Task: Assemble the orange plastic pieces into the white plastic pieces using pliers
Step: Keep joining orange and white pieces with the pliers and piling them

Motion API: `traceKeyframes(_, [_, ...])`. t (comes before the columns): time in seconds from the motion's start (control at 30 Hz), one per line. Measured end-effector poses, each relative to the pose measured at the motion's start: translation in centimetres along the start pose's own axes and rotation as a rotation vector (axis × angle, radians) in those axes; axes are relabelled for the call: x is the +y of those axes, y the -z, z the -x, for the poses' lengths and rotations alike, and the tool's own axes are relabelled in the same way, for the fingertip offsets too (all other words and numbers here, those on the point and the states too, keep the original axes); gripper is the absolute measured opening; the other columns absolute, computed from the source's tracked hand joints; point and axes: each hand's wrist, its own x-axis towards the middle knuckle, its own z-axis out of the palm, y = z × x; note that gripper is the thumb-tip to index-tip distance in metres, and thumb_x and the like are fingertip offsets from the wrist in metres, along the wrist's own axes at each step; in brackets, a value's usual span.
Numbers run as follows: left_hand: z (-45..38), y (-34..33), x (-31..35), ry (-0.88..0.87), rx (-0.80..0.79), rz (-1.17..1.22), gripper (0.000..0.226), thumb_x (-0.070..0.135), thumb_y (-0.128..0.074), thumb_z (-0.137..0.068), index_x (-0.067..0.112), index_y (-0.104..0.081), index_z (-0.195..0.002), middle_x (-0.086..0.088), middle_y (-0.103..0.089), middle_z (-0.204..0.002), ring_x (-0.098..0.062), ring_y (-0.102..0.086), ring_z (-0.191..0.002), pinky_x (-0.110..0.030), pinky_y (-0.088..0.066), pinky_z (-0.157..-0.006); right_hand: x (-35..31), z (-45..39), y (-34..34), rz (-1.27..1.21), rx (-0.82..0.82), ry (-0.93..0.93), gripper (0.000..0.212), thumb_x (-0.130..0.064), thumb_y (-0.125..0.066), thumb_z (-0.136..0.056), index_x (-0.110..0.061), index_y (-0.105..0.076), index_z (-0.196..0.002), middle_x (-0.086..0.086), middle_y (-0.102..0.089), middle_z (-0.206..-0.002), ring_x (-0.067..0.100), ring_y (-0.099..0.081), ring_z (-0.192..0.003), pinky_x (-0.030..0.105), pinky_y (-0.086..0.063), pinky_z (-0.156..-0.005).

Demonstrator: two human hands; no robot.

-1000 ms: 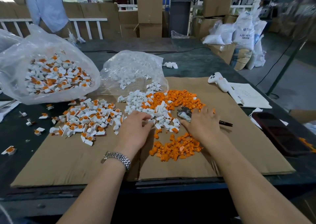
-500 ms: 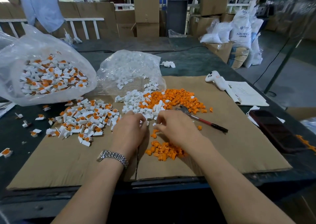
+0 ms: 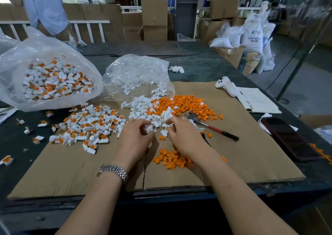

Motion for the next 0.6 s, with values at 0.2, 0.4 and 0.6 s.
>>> traceKeyframes(0.2, [1.1,0.4,0.2,0.225,-0.101,0.608,0.025,0.011,-0.076,-0.091,0.028,-0.073,-0.110,0.004,-0.079,-0.084,-0.013,-0.077,-0.078,-0.030,-0.063,-0.071,0.5,0.4,1.1,-0.335,0.101,0.011,0.012,-0.021,-0.064,-0.096,-0.019,-0.070,-0.106,-0.004,-0.065,-0.090,0.007,-0.058,-0.067,0.023,-0.048,-0.063])
traceKeyframes(0.4, [1.9,1.3,1.1,0.154,-0.149,0.665,0.034,0.014,-0.081,-0.086,0.025,-0.071,-0.116,0.006,-0.079,-0.090,-0.018,-0.078,-0.078,-0.032,-0.064,-0.070,0.5,0.6,1.3,-0.700,0.075,-0.047,0.017,-0.031,-0.084,-0.080,-0.016,-0.075,-0.082,0.004,-0.073,-0.078,0.017,-0.069,-0.070,0.036,-0.060,-0.066])
traceKeyframes(0.6, [2.4,1.3,1.3,0.192,-0.218,0.806,0.030,0.009,-0.072,-0.093,0.033,-0.076,-0.111,-0.002,-0.080,-0.104,-0.022,-0.078,-0.093,-0.035,-0.062,-0.078,0.7,0.6,1.2,-0.736,0.064,0.017,0.014,-0.029,-0.075,-0.089,-0.016,-0.078,-0.094,0.001,-0.076,-0.075,0.008,-0.072,-0.067,0.023,-0.058,-0.067])
